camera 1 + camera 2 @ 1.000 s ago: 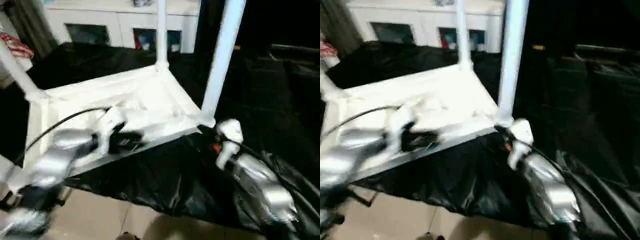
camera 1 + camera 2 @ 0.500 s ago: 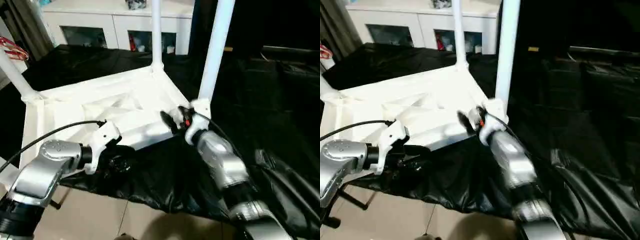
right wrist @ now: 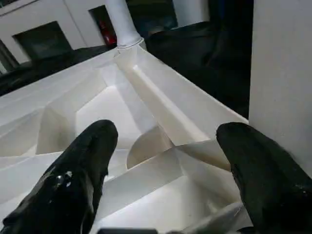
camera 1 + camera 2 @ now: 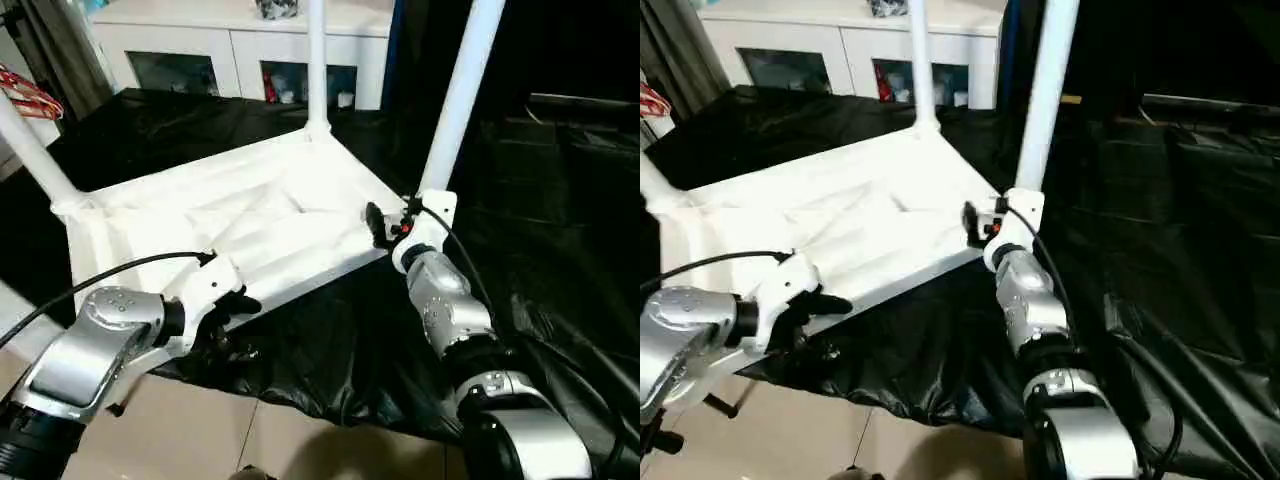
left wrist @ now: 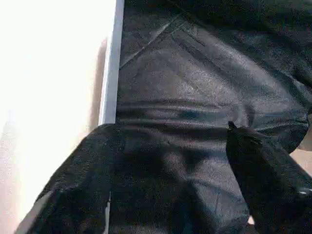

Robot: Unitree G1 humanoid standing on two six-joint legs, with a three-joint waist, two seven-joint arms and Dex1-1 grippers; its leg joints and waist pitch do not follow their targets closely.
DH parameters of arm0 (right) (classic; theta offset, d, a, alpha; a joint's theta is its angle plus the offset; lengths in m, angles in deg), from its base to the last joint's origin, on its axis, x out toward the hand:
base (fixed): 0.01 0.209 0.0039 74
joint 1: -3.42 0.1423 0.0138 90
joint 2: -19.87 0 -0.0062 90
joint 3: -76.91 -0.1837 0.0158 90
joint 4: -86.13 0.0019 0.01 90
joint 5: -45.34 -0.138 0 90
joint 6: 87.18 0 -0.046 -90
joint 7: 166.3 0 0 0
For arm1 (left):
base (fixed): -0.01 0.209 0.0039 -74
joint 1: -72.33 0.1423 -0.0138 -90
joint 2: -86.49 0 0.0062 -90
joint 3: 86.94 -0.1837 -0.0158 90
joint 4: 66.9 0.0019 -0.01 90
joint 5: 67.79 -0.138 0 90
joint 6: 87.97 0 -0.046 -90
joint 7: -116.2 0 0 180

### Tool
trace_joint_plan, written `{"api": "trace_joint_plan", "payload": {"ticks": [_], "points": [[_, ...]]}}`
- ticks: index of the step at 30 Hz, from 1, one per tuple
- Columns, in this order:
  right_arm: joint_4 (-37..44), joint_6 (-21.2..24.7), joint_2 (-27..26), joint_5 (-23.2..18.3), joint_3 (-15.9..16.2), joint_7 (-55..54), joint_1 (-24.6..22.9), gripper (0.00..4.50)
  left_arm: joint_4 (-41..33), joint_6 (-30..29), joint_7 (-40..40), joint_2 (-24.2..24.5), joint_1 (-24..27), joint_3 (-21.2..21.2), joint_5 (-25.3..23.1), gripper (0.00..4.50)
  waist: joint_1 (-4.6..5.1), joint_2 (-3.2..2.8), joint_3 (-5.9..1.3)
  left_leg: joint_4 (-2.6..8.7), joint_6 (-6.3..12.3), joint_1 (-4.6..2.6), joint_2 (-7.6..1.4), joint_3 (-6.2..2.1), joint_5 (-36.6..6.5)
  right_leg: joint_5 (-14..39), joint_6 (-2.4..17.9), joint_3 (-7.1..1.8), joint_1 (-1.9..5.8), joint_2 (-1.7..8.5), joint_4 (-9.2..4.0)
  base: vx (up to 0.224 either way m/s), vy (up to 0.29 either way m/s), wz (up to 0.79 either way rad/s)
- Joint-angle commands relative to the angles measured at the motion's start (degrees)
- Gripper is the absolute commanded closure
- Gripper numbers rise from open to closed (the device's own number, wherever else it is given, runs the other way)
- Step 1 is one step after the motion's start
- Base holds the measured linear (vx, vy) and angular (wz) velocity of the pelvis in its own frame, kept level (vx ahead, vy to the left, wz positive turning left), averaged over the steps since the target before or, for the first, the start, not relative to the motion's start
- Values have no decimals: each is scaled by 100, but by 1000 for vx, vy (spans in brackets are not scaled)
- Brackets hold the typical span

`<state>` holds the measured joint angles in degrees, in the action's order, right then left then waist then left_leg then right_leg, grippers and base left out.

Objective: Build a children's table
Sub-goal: Rotate leg to tighten

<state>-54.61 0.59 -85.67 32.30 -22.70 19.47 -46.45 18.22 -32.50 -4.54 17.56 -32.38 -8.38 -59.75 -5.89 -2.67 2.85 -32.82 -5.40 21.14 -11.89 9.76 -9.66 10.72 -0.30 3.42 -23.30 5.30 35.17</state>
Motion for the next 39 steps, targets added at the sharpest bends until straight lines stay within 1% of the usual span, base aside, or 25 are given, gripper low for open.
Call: {"api": "trace_joint_plan", "payload": {"ticks": [1,2,5,7,12,14,15,16,17,18,19,22,25,26,27,28,29,30,31,32,33,34,35,37,39], "points": [[-138,-166,273,-78,-352,-268,64,66,91,29,-179,81,-10,134,-151,32,24,-41,-389,355,-67,-93,-18,38,-1410,751,1244,-184,262,170,-338,0,0,0],[-217,-207,338,-75,-398,-279,99,66,98,51,-203,102,-5,141,-159,10,11,-45,-385,351,-67,-94,-18,42,-1441,832,1227,-188,254,171,-346,0,0,0],[-432,-338,589,-106,-538,-308,175,66,142,167,-325,149,19,163,-199,10,-41,-33,-386,345,-72,-117,-23,49,-1510,976,1182,-189,229,169,-359,0,0,0],[-488,-379,701,-121,-580,-319,183,66,173,219,-405,140,20,180,-223,10,-58,-31,-386,346,-75,-94,-19,40,-1467,976,1160,-183,243,165,-353,0,0,0],[-481,-443,928,-124,-667,-272,87,66,357,474,-732,32,-2,256,-342,10,-62,-34,-407,324,-65,-53,-9,28,-1325,773,1142,-171,271,161,-323,0,0,0],[-443,-477,979,-107,-676,-264,17,66,408,591,-870,-4,21,318,-364,10,-50,-54,-418,310,-45,-38,-2,23,-1235,623,1163,-164,283,159,-308,0,0,0],[-408,-491,995,-99,-684,-256,-24,66,422,689,-936,-25,40,354,-362,10,-37,-40,-414,306,-26,-35,3,26,-1230,590,1172,-158,285,153,-317,0,0,0],[-390,-497,996,-96,-688,-251,-41,66,430,743,-961,-34,50,370,-357,10,-37,-64,-425,300,-15,-35,4,24,-1214,575,1184,-158,292,161,-307,0,0,0],[-367,-496,999,-93,-688,-252,-58,66,424,756,-975,-47,62,388,-344,10,-37,-56,-425,303,-6,-41,-2,24,-1221,585,1197,-154,287,164,-318,0,0,0],[-249,-505,1004,-73,-674,-250,-148,66,385,854,-1043,-118,138,484,-273,10,-36,-113,-424,296,-10,-35,2,17,-1234,551,1231,-151,288,161,-300,0,0,0],[-198,-517,1003,-63,-663,-250,-190,66,366,907,-1072,-149,178,530,-240,10,-20,-81,-416,299,2,-28,-6,20,-1255,510,1237,-149,289,156,-315,0,0,0],[396,-544,942,-242,-576,355,-479,66,138,1214,-1268,-436,480,793,35,10,-24,-83,-419,297,83,-4,-24,16,-1319,418,1241,-151,317,168,-324,0,0,0],[899,-343,874,-509,-533,846,-685,66,28,1347,-1403,-621,686,880,141,10,-25,-85,-418,303,151,-23,-29,16,-1387,509,1260,-147,287,149,-326,0,0,0],[1214,-203,863,-632,-461,1096,-833,66,-63,1386,-1503,-763,814,936,218,10,-12,-67,-405,308,173,-23,-34,16,-1488,607,1259,-149,291,144,-339,0,0,0],[1605,-51,891,-679,-287,1356,-1045,49,-156,1452,-1684,-927,961,983,243,3,-21,-72,-388,328,175,-24,-45,12,-1583,807,1212,-153,283,158,-367,0,0,0],[2173,158,976,-645,46,1665,-1400,49,-299,1589,-1957,-1178,1202,1053,254,3,-16,-91,-383,326,170,-15,-52,3,-1616,846,1169,-155,292,149,-371,0,0,0],[2347,230,1009,-630,151,1738,-1520,39,-335,1642,-2077,-1279,1275,1099,252,0,-20,-71,-371,334,182,1,-62,1,-1609,840,1112,-156,312,149,-396,0,0,0],[2347,230,1009,-630,151,1738,-1520,29,-335,1642,-2077,-1279,1275,1099,252,0,-23,-77,-366,337,176,-2,-67,2,-1636,899,1087,-158,297,150,-402,0,0,0],[2513,303,1031,-641,223,1801,-1635,22,-378,1686,-2174,-1376,1351,1152,272,0,-16,-98,-375,350,135,-23,-47,3,-1799,1266,1036,-161,269,157,-433,0,0,0],[2686,391,1049,-658,273,1876,-1749,12,-433,1723,-2237,-1459,1431,1193,306,0,-11,-98,-358,358,120,-24,-49,3,-1866,1368,1008,-162,262,148,-457,0,0,0],[3157,648,1138,-687,408,2053,-2075,5,-616,1866,-2367,-1631,1710,1240,392,0,-11,-98,-327,371,96,-23,-52,-3,-2009,1606,929,-165,255,151,-491,0,0,0],[3157,648,1138,-687,408,2053,-2075,5,-616,1866,-2367,-1631,1710,1240,392,0,-22,-76,-324,381,94,-10,-64,-14,-2030,1679,872,-165,279,167,-506,0,0,0],[3533,851,1249,-761,553,2255,-2347,5,-749,1904,-2322,-1705,1948,1242,523,0,-17,-66,-323,386,97,-23,-53,-7,-2113,1917,797,-171,242,162,-535,0,0,0],[3848,1073,1354,-782,654,2400,-2593,5,-774,2028,-2383,-1765,2158,1268,510,0,-33,-66,-311,396,126,-2,-63,-14,-2078,1966,678,-180,243,152,-556,0,0,0],[4095,1257,1424,-781,712,2422,-2758,5,-776,2177,-2576,-1887,2279,1354,442,0,-32,-74,-321,396,109,-12,-56,-13,-2068,2048,628,-181,224,150,-561,0,0,0]]}}
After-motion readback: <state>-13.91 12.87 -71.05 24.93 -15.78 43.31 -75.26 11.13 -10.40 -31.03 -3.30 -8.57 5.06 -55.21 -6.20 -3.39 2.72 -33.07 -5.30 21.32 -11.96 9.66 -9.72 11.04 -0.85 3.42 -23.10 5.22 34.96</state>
